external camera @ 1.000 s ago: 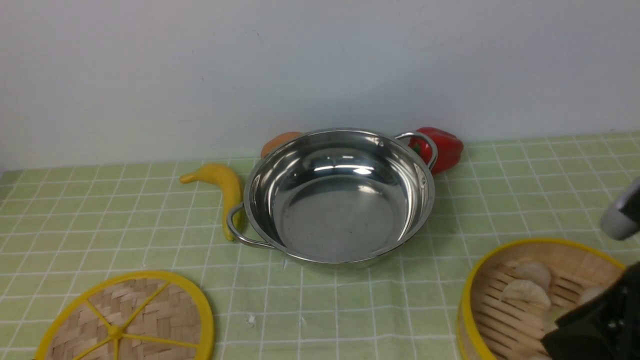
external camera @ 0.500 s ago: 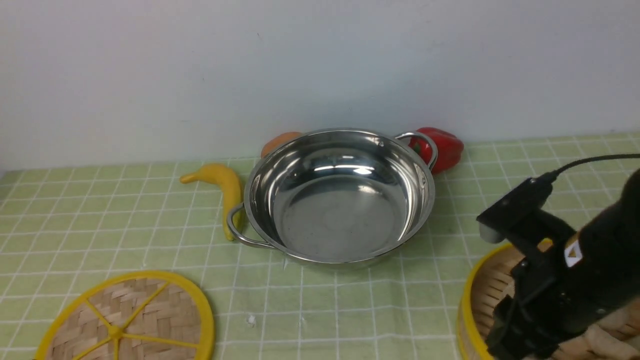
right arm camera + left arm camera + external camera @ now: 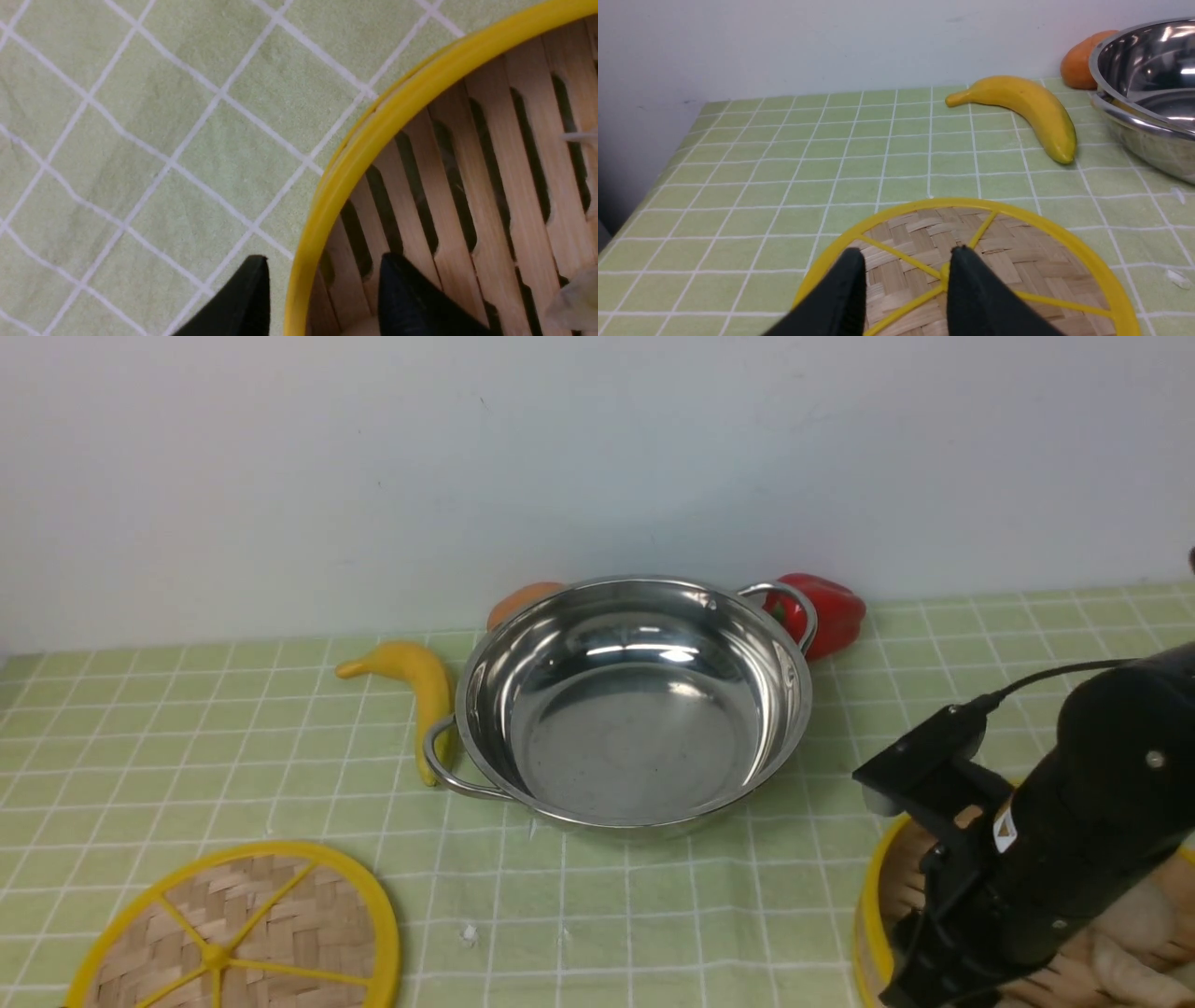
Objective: Place the steamer in the pot on the green tablecloth, and put the lid on the steamer.
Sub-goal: 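Reach for and grasp the rim of the bamboo steamer holding the buns with the right gripper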
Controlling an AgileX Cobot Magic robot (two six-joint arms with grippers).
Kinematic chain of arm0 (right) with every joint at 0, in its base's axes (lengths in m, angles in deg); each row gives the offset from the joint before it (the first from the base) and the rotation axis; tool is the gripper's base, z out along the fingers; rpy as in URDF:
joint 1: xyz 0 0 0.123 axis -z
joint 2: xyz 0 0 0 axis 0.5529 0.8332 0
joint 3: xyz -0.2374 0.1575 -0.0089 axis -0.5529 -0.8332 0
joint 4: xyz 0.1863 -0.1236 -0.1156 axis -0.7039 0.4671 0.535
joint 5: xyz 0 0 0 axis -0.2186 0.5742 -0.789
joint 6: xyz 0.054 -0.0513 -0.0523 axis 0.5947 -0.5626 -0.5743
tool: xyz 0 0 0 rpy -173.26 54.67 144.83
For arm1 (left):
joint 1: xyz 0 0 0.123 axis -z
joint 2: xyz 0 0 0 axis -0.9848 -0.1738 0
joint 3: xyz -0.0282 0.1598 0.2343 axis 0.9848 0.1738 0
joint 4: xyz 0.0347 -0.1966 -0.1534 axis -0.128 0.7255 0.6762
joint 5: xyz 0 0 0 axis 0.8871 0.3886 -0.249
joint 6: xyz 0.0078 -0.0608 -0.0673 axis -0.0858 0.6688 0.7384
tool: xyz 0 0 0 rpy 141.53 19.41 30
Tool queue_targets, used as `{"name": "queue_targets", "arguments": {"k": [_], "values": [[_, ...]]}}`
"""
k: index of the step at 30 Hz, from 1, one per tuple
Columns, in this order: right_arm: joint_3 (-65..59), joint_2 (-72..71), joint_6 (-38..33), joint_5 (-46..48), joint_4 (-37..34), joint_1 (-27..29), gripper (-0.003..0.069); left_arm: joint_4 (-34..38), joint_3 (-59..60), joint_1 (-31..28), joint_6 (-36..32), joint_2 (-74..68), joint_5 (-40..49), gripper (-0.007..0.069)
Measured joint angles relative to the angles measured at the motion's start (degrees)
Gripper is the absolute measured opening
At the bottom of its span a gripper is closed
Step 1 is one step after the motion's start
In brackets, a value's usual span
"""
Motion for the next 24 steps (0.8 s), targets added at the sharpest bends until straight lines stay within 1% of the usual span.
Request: {"name": "queue_targets", "arguments": {"k": [15,18,19,23,24], "values": [[0.0,6.8,0.0,1.5,-0.1,0.0,0.0333,0.0,0.0,0.0,0.0,0.0,0.0,0.0243],[0.0,7.9,0.1,1.5,-0.1,0.0,0.0308,0.0,0.0,0.0,0.0,0.0,0.0,0.0243],[0.1,8.1,0.2,1.5,-0.1,0.0,0.0288,0.0,0.0,0.0,0.0,0.0,0.0,0.0243],[0.1,8.2,0.2,1.9,-1.2,-0.1,0.0135,0.0,0.0,0.0,0.0,0.0,0.0,0.0243],[0.1,8.2,0.2,1.9,-1.3,-0.1,0.0118,0.0,0.0,0.0,0.0,0.0,0.0,0.0243]]}}
